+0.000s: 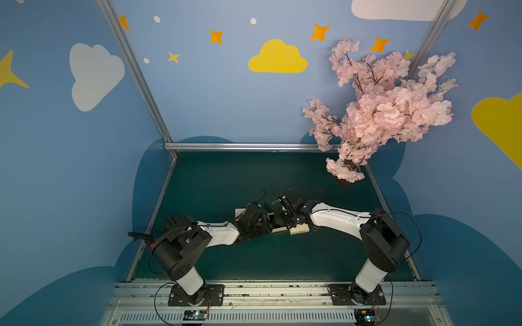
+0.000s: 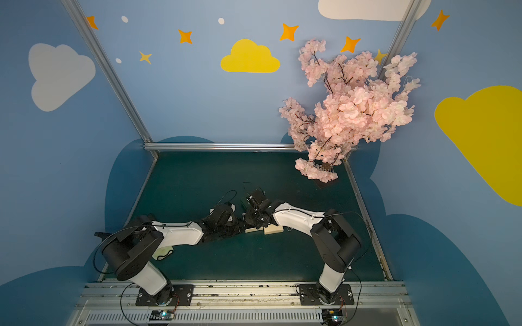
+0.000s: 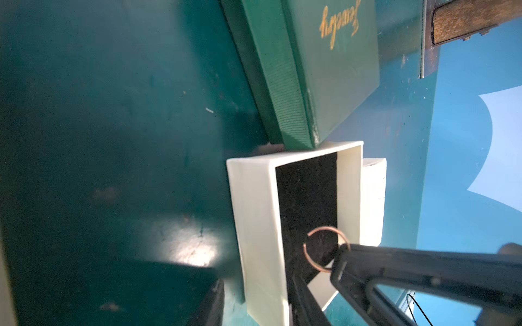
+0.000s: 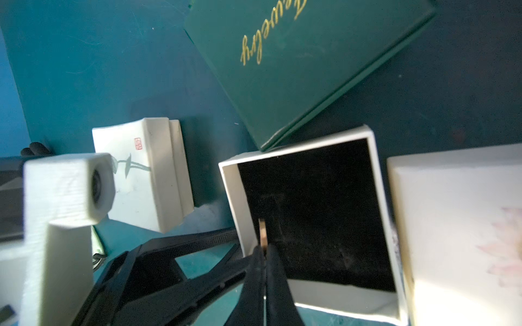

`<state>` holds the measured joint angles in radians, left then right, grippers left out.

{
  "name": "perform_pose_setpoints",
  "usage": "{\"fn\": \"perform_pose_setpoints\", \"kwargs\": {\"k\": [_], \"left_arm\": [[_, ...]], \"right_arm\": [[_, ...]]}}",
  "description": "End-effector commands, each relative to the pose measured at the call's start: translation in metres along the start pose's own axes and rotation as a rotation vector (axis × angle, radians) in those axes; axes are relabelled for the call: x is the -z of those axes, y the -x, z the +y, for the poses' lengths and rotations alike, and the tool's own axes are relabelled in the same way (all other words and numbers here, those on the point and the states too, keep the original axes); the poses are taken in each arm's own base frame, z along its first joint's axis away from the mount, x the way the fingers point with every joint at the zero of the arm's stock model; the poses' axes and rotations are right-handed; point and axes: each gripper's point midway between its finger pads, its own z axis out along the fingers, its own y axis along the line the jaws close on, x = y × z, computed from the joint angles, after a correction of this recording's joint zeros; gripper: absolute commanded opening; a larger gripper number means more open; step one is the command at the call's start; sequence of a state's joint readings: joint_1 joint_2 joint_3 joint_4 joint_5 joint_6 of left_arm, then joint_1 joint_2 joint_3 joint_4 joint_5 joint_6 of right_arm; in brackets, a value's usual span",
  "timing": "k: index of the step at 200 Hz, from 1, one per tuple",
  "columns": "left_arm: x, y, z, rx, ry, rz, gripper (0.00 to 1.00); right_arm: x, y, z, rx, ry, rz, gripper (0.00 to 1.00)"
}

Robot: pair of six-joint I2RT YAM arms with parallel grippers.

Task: Take the rings out of the lift-off lid box
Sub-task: Take out the ring from the jewelry box, then place the ring at the center of the board.

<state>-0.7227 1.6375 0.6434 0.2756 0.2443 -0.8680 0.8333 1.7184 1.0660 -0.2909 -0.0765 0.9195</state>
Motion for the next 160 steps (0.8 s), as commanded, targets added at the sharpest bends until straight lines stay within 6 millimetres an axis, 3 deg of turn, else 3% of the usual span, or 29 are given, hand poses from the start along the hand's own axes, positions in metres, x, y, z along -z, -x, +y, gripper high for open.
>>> {"fn": "perform_pose_setpoints", "kwargs": {"k": [1, 44, 72, 160], "left_arm": [[-0.006, -0.009, 0.014, -0.004, 0.051, 0.033, 0.41], [0.002, -0.004, 0.008, -0.019, 0.051, 0.017, 0.42], [0.012, 0.001, -0.001, -0.039, 0.039, 0.001, 0.43], [0.052, 0.021, -0.028, -0.132, -0.002, -0.102, 0.46]], "right_arm": [[0.006, 0.006, 0.006, 0.008, 0.012, -0.008, 0.00], [0.029, 0.014, -0.004, 0.011, 0.013, -0.059, 0.00], [0.048, 0.025, -0.026, -0.008, -0.023, -0.110, 0.00], [0.098, 0.048, -0.155, -0.221, -0.200, -0.216, 0.00]]}}
